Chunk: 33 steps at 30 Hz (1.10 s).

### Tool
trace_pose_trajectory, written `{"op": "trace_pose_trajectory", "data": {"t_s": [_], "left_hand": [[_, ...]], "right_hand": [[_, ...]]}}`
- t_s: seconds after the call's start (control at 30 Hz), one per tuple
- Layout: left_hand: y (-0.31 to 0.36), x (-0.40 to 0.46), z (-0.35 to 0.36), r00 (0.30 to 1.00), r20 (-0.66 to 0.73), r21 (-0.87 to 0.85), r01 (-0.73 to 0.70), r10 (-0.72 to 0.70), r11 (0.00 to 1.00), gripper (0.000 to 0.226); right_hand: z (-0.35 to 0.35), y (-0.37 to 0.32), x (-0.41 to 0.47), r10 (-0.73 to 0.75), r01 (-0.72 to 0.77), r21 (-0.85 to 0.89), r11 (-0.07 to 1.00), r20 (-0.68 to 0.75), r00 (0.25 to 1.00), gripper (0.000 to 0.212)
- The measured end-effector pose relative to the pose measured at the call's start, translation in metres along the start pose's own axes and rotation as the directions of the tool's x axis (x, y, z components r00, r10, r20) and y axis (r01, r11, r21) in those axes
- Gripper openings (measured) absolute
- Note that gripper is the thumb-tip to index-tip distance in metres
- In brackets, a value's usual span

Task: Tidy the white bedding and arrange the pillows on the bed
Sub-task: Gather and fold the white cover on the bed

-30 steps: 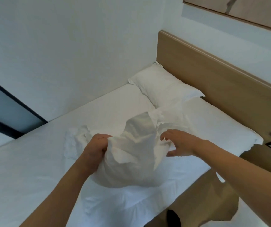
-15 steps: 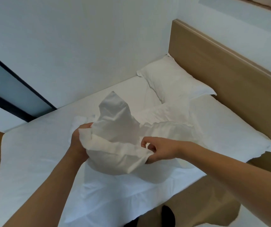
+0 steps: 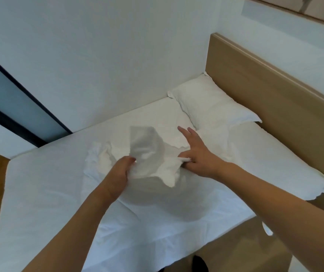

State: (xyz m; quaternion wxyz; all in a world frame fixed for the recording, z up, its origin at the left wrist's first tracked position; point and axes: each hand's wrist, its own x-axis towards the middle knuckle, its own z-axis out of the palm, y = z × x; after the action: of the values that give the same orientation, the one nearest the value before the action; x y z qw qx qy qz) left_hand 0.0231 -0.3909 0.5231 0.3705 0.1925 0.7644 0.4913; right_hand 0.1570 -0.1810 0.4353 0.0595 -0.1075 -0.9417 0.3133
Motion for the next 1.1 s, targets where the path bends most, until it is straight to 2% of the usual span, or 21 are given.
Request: {"op": "trace_pose_trajectory", "data": {"t_s": [0.03,0.1,0.13,0.2,0.23,0.3,0.4,0.47,0.5,0.53,0.6,0.63,0.67,0.73,0.8,0.83,0.9,0.93,1.0,1.07,1.1], "left_hand": [[-0.003,-0.002,-0.002,0.996,0.084,0.038,-0.012,0.008,0.999,0.041],[-0.007,-0.007,-0.012,0.982,0.189,0.083,-0.008,-0.007,0.996,0.050],[-0.015,-0.009,-0.019,0.977,0.212,0.095,-0.039,0.018,0.995,0.043],[-0.026,-0.014,-0.031,0.975,0.218,0.116,-0.074,0.047,0.991,0.032],[-0.032,-0.017,-0.038,0.977,0.195,0.188,-0.128,0.091,0.974,0.033],[-0.050,-0.018,-0.061,0.990,0.056,0.375,-0.138,0.127,0.917,0.038],[-0.076,-0.012,-0.097,0.989,-0.146,0.401,0.068,-0.009,0.913,0.031],[-0.069,-0.020,-0.106,0.974,-0.204,0.736,0.088,0.097,0.672,0.019],[-0.063,-0.023,-0.104,0.960,-0.199,0.757,0.023,0.197,0.653,0.025],[-0.049,-0.032,-0.094,0.922,-0.196,0.771,-0.065,0.333,0.634,0.047],[-0.023,-0.052,-0.065,0.786,0.061,0.870,-0.344,0.616,0.353,0.086],[-0.015,-0.057,-0.048,0.735,0.183,0.889,-0.408,0.653,0.210,0.102],[-0.013,-0.055,-0.035,0.757,0.261,0.914,-0.394,0.599,0.099,0.116],[-0.018,-0.035,-0.018,0.893,0.310,0.950,-0.279,0.326,-0.139,0.135],[-0.032,-0.003,-0.015,0.969,0.227,0.944,-0.195,0.095,-0.266,0.124],[-0.038,0.010,-0.015,0.981,0.192,0.946,-0.177,0.030,-0.273,0.102],[-0.045,0.024,-0.011,0.980,0.199,0.963,-0.196,-0.002,-0.184,0.051],[-0.047,0.024,-0.008,0.974,0.225,0.963,-0.224,-0.013,-0.146,0.035],[-0.047,0.013,0.000,0.950,0.310,0.945,-0.311,-0.027,-0.097,0.014],[-0.045,-0.004,0.007,0.944,0.331,0.943,-0.331,-0.005,-0.019,0.012],[-0.044,-0.011,0.008,0.946,0.324,0.946,-0.324,-0.006,0.015,0.018]], "right_hand": [[0.003,-0.001,0.005,0.034,-0.036,0.016,0.999,0.104,0.994,0.015],[0.015,-0.007,0.016,-0.030,0.050,-0.084,0.995,0.226,0.974,0.019],[0.022,-0.012,0.021,-0.068,0.104,-0.118,0.987,0.281,0.957,0.023],[0.038,-0.021,0.031,-0.055,0.099,-0.088,0.991,0.401,0.914,0.028],[0.043,-0.027,0.035,-0.039,0.059,-0.031,0.998,0.446,0.894,0.026],[0.049,-0.038,0.037,-0.018,-0.011,0.065,0.998,0.421,0.907,0.024],[0.049,-0.046,0.032,-0.008,-0.021,0.084,0.996,0.327,0.945,0.017],[0.047,-0.049,0.026,0.014,-0.039,0.077,0.996,0.310,0.951,0.028],[0.048,-0.049,0.026,0.030,-0.056,0.076,0.995,0.312,0.950,0.033],[0.048,-0.049,0.026,0.037,-0.064,0.075,0.995,0.317,0.948,0.031],[0.052,-0.052,0.028,0.028,-0.051,0.063,0.997,0.327,0.945,0.017],[0.054,-0.055,0.030,0.012,-0.030,0.048,0.998,0.330,0.944,0.012],[0.057,-0.057,0.031,-0.006,-0.006,0.036,0.999,0.336,0.942,0.011],[0.061,-0.061,0.033,-0.018,0.011,0.023,1.000,0.333,0.943,0.012],[0.065,-0.057,0.031,-0.011,0.007,0.015,1.000,0.311,0.950,0.014],[0.067,-0.053,0.027,-0.020,0.014,0.024,1.000,0.294,0.956,0.015],[0.070,-0.043,0.015,-0.035,0.008,0.096,0.995,0.283,0.958,0.015],[0.071,-0.035,0.007,-0.013,-0.037,0.161,0.986,0.298,0.955,0.027],[0.072,-0.010,-0.012,0.063,-0.156,0.206,0.966,0.401,0.914,0.080],[0.077,0.030,-0.028,0.123,-0.093,-0.084,0.992,0.528,0.840,0.130],[0.081,0.051,-0.034,0.164,-0.017,-0.253,0.967,0.574,0.803,0.139]]}}
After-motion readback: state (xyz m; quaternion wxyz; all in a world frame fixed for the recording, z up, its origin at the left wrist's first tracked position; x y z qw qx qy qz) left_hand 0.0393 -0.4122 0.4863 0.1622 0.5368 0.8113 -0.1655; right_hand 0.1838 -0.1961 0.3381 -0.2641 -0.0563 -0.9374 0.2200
